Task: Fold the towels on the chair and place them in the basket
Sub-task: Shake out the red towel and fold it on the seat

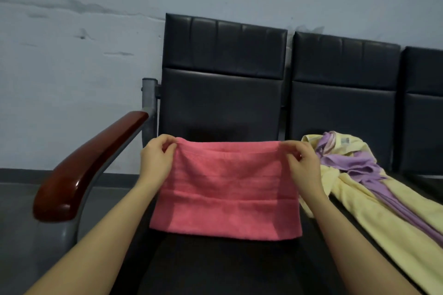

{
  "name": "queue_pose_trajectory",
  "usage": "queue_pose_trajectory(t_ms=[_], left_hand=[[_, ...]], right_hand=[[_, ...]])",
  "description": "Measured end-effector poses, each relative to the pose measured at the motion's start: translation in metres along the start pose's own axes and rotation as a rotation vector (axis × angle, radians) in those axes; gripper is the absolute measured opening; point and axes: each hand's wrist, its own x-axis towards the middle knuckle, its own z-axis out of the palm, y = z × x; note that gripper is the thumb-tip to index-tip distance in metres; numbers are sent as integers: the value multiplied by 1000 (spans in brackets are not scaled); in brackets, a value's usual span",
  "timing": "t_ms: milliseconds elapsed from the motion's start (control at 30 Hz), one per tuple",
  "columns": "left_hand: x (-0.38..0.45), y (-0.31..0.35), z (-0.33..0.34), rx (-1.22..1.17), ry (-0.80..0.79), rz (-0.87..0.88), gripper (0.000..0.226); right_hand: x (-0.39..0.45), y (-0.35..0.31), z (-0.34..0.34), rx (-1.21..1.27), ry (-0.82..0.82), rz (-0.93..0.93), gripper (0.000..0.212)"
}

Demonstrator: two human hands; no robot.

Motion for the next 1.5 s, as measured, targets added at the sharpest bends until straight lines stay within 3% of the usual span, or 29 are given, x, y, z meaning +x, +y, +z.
queue_pose_trajectory(t_ms=[267, 500, 700, 867, 1000, 1133, 1233, 1333, 1500], left_hand=[[7, 66, -39, -66, 78, 101, 14], [-1, 95, -59, -12, 101, 162, 13], [-13, 99, -62, -141, 171, 64, 12], [-23, 101, -64, -282, 159, -47, 17], [-32, 108, -69, -287, 210, 31, 20], [-35, 118, -79, -231, 260, 56, 33], [-39, 122, -81, -221, 285, 52, 30], [-47, 123, -80, -223, 287, 53, 17], [-61, 91, -73, -188, 235, 14, 7]], right_hand=[[16, -62, -57, 4, 152, -20, 16], [9, -84, -87, 82, 188, 13, 15], [-5, -87, -93, 183, 270, 176, 26], [-18, -91, -96, 371, 298, 258, 22], [-25, -99, -102, 484, 326, 232, 20], [-26, -109, -112, 402, 345, 154, 10], [-28, -117, -116, 353, 373, 97, 9], [-32, -117, -118, 374, 331, 74, 20], [-52, -94, -109, 343, 138, 157, 10]])
